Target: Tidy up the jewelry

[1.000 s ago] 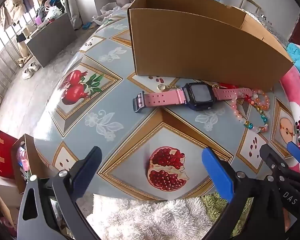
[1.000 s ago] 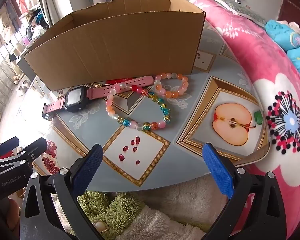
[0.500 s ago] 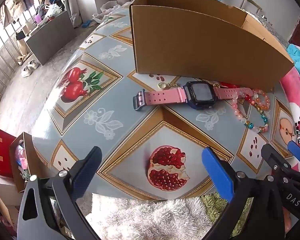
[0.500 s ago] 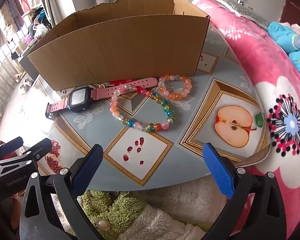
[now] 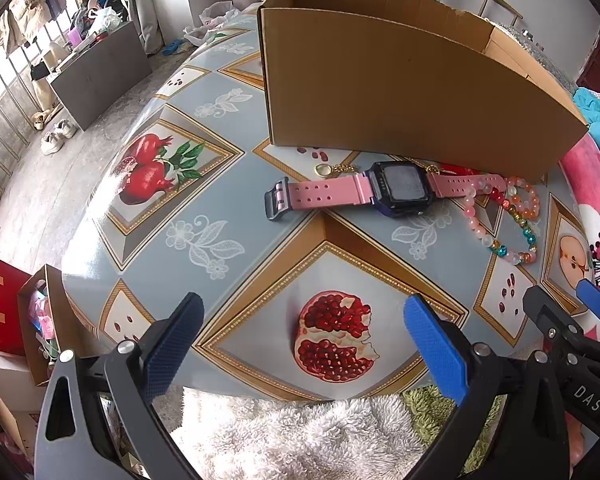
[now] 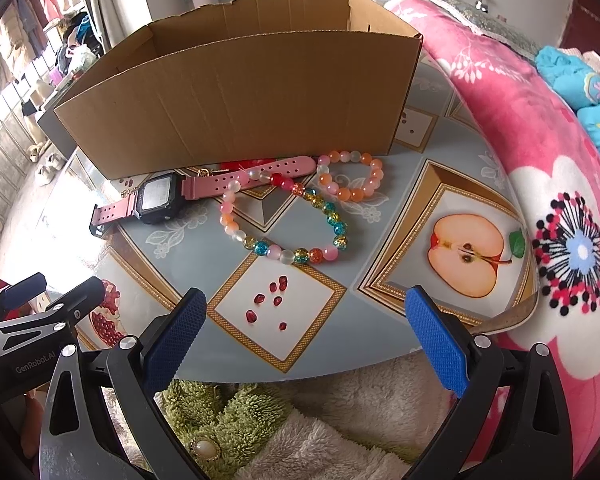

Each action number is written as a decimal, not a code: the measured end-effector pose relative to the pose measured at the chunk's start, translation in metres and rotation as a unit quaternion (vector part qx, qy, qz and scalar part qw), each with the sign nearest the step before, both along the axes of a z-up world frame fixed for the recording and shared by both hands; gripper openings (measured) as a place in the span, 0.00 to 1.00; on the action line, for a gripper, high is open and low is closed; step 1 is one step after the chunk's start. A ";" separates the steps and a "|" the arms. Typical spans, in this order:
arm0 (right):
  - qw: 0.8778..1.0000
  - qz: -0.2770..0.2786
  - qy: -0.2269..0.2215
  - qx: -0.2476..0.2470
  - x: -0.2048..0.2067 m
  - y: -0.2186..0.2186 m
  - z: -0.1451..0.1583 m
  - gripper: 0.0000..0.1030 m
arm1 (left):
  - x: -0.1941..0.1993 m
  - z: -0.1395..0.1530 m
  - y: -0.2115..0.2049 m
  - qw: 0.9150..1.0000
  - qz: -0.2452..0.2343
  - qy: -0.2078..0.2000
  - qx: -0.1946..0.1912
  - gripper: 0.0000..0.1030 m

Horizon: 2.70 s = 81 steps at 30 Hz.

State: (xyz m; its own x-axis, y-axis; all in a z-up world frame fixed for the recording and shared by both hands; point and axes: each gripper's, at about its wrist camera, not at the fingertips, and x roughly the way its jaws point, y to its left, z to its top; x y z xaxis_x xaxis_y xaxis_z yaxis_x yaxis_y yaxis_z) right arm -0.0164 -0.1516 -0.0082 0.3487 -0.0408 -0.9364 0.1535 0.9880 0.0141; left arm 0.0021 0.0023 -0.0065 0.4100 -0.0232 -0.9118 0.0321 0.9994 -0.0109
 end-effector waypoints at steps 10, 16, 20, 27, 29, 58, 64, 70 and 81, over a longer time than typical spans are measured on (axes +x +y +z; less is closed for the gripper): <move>1.000 0.001 0.003 0.001 0.001 0.000 -0.001 0.93 | 0.002 -0.002 0.000 1.000 0.001 0.003 -0.002 0.96; 1.000 -0.001 0.002 -0.002 0.002 -0.001 -0.002 0.93 | 0.004 -0.003 0.000 1.000 0.003 0.004 -0.004 0.96; 1.000 -0.002 0.004 -0.003 0.002 -0.002 -0.003 0.93 | 0.005 -0.004 0.001 1.000 0.004 0.005 -0.006 0.96; 1.000 -0.002 0.006 -0.003 0.003 -0.001 -0.003 0.93 | 0.005 -0.003 0.002 1.000 0.004 0.005 -0.006 0.96; 1.000 -0.003 0.007 -0.003 0.004 -0.001 -0.003 0.93 | 0.005 -0.003 0.003 1.000 0.005 0.005 -0.006 0.96; 1.000 -0.008 0.011 0.002 0.005 -0.001 -0.006 0.93 | 0.005 -0.004 0.004 1.000 0.004 0.004 -0.004 0.96; 1.000 -0.007 0.012 0.002 0.005 -0.001 -0.006 0.93 | 0.005 -0.004 0.004 1.000 0.005 0.004 -0.004 0.96; 1.000 -0.008 0.012 0.002 0.005 -0.001 -0.006 0.93 | 0.005 -0.004 0.004 1.000 0.005 0.004 -0.004 0.96; 1.000 -0.008 0.012 0.003 0.005 -0.002 -0.007 0.93 | 0.004 -0.004 0.004 1.000 0.005 0.005 -0.004 0.96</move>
State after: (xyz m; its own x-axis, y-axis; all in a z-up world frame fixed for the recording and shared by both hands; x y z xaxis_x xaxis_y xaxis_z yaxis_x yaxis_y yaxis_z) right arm -0.0109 -0.1537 -0.0153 0.3252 -0.0410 -0.9448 0.1697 0.9854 0.0156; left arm 0.0059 0.0060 -0.0107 0.4018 -0.0265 -0.9153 0.0230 0.9996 -0.0189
